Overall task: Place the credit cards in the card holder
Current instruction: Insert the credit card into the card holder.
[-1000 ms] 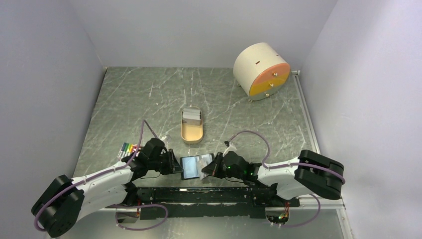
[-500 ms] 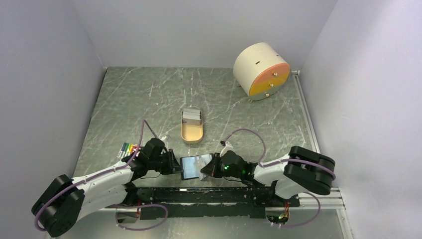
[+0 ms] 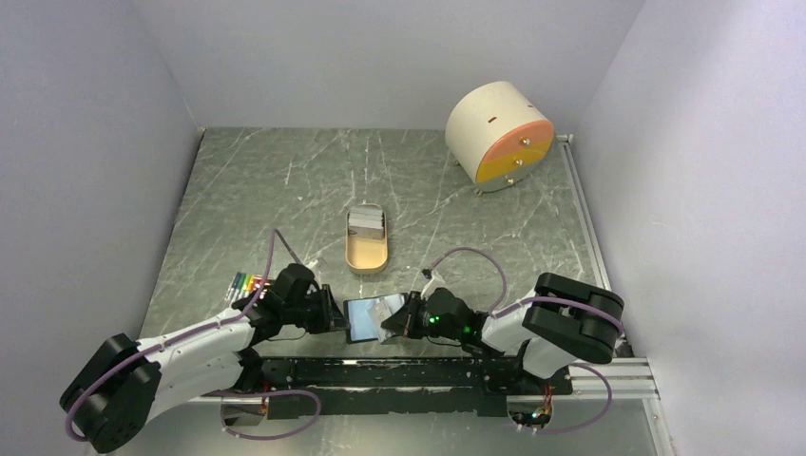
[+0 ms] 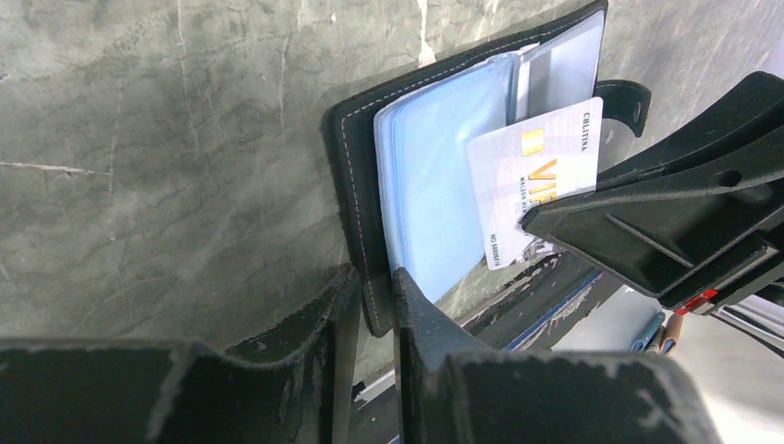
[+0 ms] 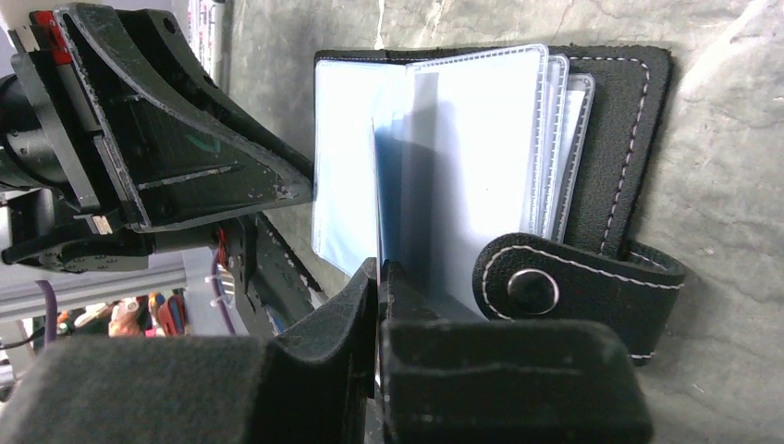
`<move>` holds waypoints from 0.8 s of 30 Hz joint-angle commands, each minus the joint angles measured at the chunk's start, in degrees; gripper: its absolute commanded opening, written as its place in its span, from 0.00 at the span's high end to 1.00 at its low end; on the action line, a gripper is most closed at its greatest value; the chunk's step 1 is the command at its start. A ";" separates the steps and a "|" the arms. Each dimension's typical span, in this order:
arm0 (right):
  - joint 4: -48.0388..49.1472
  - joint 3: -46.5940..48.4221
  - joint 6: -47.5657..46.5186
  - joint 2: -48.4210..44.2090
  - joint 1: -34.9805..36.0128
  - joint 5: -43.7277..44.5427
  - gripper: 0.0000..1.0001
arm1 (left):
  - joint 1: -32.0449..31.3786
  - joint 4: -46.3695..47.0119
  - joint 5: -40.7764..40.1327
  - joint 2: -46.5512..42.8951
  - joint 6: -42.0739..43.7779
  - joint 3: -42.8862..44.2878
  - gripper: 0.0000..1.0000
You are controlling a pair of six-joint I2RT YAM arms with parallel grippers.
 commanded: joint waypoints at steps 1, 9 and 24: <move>1.56 -1.09 0.98 1.12 -0.51 1.38 0.96 | 0.22 -0.27 0.09 -0.01 0.04 -1.02 0.75; 7.73 -1.48 2.75 5.22 -1.30 0.72 0.96 | 0.18 -0.27 0.38 -0.10 0.04 -0.99 0.75; 13.08 -2.08 5.42 10.01 -1.87 1.66 0.97 | 0.21 0.02 0.70 0.02 -0.64 -1.89 0.76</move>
